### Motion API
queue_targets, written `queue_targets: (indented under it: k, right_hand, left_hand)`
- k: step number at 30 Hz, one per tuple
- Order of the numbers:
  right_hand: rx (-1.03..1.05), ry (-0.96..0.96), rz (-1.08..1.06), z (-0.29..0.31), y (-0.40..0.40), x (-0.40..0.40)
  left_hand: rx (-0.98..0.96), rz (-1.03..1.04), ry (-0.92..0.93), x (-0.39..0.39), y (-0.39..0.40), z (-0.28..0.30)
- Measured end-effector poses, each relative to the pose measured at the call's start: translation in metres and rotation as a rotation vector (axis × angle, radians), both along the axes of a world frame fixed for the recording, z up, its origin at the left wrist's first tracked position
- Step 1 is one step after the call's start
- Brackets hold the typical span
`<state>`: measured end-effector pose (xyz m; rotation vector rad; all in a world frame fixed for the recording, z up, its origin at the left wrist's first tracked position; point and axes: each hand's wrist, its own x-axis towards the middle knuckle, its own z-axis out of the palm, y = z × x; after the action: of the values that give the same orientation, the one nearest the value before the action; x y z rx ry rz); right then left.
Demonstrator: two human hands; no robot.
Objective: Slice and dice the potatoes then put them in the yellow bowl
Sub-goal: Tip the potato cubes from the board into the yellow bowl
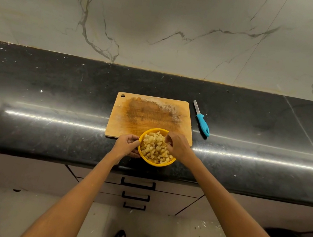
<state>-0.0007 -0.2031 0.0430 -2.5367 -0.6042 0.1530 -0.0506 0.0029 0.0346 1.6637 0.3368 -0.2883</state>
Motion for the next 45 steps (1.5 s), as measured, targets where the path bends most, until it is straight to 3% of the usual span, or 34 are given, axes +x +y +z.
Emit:
queue_targets:
  k: [13, 22, 29, 33, 36, 40, 45]
  right_hand:
    - [0.113, -0.02, 0.019, 0.004, 0.007, -0.003]
    - [0.22, 0.188, -0.019, 0.01, -0.002, -0.004]
    - [0.377, 0.245, -0.143, 0.021, 0.003, -0.006]
    - [0.347, 0.037, -0.227, 0.016, 0.004, -0.007]
    - [0.191, 0.038, -0.131, 0.004, 0.01, -0.015]
    - [0.352, -0.046, 0.008, 0.002, 0.016, -0.029]
    - [0.391, -0.272, -0.292, -0.004, 0.007, -0.029]
  left_hand:
    - [-0.008, -0.006, -0.006, -0.001, 0.001, 0.002]
    - [-0.01, -0.008, -0.015, -0.003, 0.001, 0.002]
    - [-0.032, 0.015, -0.012, -0.003, -0.001, 0.002]
    - [-0.044, 0.028, -0.007, -0.003, -0.001, 0.002]
    - [-0.053, 0.045, -0.01, -0.003, -0.001, 0.0]
    - [-0.035, 0.043, -0.018, -0.003, -0.001, -0.002]
    - [-0.007, 0.072, -0.053, -0.005, -0.004, -0.006]
